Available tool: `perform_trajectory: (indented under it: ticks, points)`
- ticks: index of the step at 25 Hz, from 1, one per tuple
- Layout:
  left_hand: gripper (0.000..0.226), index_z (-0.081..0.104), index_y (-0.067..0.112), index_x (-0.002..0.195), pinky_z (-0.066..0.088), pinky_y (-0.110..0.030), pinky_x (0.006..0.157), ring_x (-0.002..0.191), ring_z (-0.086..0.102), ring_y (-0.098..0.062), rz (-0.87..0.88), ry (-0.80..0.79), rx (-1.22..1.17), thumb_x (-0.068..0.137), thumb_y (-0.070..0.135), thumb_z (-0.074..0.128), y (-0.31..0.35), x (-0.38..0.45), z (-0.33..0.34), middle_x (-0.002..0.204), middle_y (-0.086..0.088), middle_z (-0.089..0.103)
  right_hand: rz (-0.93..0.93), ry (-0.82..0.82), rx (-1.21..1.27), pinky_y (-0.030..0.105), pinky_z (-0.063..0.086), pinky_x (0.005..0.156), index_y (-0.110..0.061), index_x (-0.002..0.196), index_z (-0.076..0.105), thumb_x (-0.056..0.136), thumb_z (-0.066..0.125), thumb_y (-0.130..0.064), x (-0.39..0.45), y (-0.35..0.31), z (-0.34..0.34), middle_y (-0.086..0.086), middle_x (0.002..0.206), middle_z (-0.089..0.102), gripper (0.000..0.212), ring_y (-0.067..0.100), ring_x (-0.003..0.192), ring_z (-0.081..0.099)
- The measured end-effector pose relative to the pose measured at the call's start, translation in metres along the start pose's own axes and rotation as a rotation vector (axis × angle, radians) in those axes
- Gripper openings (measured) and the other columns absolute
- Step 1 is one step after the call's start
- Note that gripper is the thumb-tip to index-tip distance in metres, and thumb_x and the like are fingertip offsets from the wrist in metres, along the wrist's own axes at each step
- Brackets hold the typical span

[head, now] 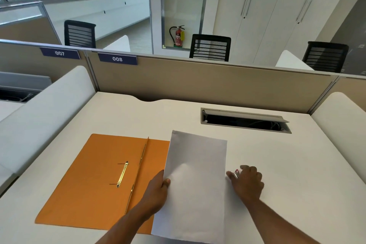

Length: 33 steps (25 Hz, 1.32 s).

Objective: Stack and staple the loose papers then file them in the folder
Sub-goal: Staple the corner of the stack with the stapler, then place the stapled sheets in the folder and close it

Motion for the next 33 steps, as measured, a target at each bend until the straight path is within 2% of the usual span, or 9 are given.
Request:
perform_trajectory:
  ticks: [3,8,11,15,19,24,28,30,33]
  points:
    - [0.031,0.054,0.035,0.125,0.057,-0.037,0.086,0.102,0.064,-0.013,-0.011,0.003,0.000,0.105,0.020,0.036,-0.002,0.001,-0.001,0.114,0.006,0.066,0.063,0.064,0.587,0.047,0.056,0.087,-0.018,0.100,0.071,0.090,0.061,-0.060,-0.001,-0.021,-0.015,0.004,0.102,0.072,0.044,0.034,0.095,0.069]
    - [0.029,0.053,0.038,0.123,0.057,-0.041,0.087,0.102,0.065,-0.015,-0.017,0.019,-0.001,0.104,0.022,0.037,-0.003,0.009,-0.008,0.114,0.004,0.066,0.173,-0.693,1.224,0.039,0.059,0.078,-0.013,0.109,0.079,0.097,0.051,-0.064,-0.025,-0.063,-0.016,0.009,0.106,0.080,0.059,0.026,0.094,0.077]
    - [0.030,0.051,0.035,0.126,0.056,-0.037,0.084,0.104,0.064,-0.015,-0.037,0.058,-0.054,0.104,0.021,0.037,-0.003,0.017,-0.017,0.116,0.007,0.065,0.027,-0.912,1.238,0.043,0.058,0.092,-0.010,0.123,0.073,0.086,0.078,-0.033,-0.040,-0.070,-0.003,0.014,0.123,0.074,0.044,0.033,0.113,0.072]
    - [0.021,0.054,0.026,0.120,0.051,-0.029,0.074,0.099,0.063,-0.013,-0.088,0.140,-0.045,0.103,0.020,0.043,-0.007,0.029,-0.036,0.111,0.006,0.064,-0.056,-0.834,1.089,0.036,0.062,0.076,-0.017,0.107,0.079,0.085,0.068,0.004,-0.048,-0.086,0.012,0.012,0.111,0.079,0.032,0.030,0.099,0.077]
    - [0.005,0.060,0.018,0.099,0.054,-0.037,0.067,0.077,0.064,-0.017,-0.068,0.381,0.216,0.097,0.017,0.055,-0.022,0.027,-0.060,0.090,-0.001,0.068,0.037,-0.715,0.985,0.037,0.062,0.074,-0.014,0.100,0.078,0.084,0.063,0.007,-0.044,-0.092,0.022,0.007,0.096,0.081,0.030,0.025,0.084,0.077]
    - [0.028,0.063,0.012,0.113,0.048,-0.030,0.075,0.090,0.061,-0.021,-0.177,0.405,0.544,0.087,0.019,0.069,-0.065,0.015,-0.080,0.112,-0.008,0.059,0.087,-0.670,0.842,0.049,0.059,0.090,-0.015,0.102,0.072,0.085,0.063,0.001,-0.052,-0.094,0.040,0.008,0.100,0.079,0.024,0.032,0.094,0.075]
    - [0.020,0.069,0.019,0.081,0.043,-0.021,0.064,0.073,0.053,-0.012,-0.116,0.377,0.572,0.083,0.002,0.059,-0.066,0.008,-0.079,0.084,0.002,0.062,0.083,-0.684,0.813,0.041,0.061,0.081,-0.019,0.105,0.068,0.088,0.062,-0.002,-0.061,-0.104,0.049,0.003,0.101,0.076,0.025,0.026,0.093,0.073]
    - [0.037,0.050,0.025,0.054,0.032,-0.017,0.052,0.059,0.046,-0.008,-0.110,0.343,0.520,0.075,-0.005,0.057,-0.061,0.004,-0.074,0.059,0.010,0.050,0.082,-0.686,0.826,0.034,0.059,0.072,-0.020,0.109,0.064,0.090,0.062,-0.002,-0.065,-0.106,0.051,0.001,0.103,0.074,0.026,0.025,0.094,0.072]
    - [0.049,0.032,0.026,0.045,0.023,-0.015,0.047,0.047,0.031,-0.007,-0.073,0.284,0.472,0.070,-0.003,0.062,-0.054,0.000,-0.059,0.046,0.009,0.033,0.083,-0.683,0.833,0.028,0.056,0.066,-0.024,0.107,0.061,0.092,0.062,-0.003,-0.068,-0.101,0.050,-0.002,0.104,0.072,0.027,0.022,0.095,0.070]
Point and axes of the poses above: each hand's wrist, its own x-axis towards the middle knuckle, its own z-axis out of the palm, y = z × x, the point moved 2 cm from there along x, towards the middle knuckle
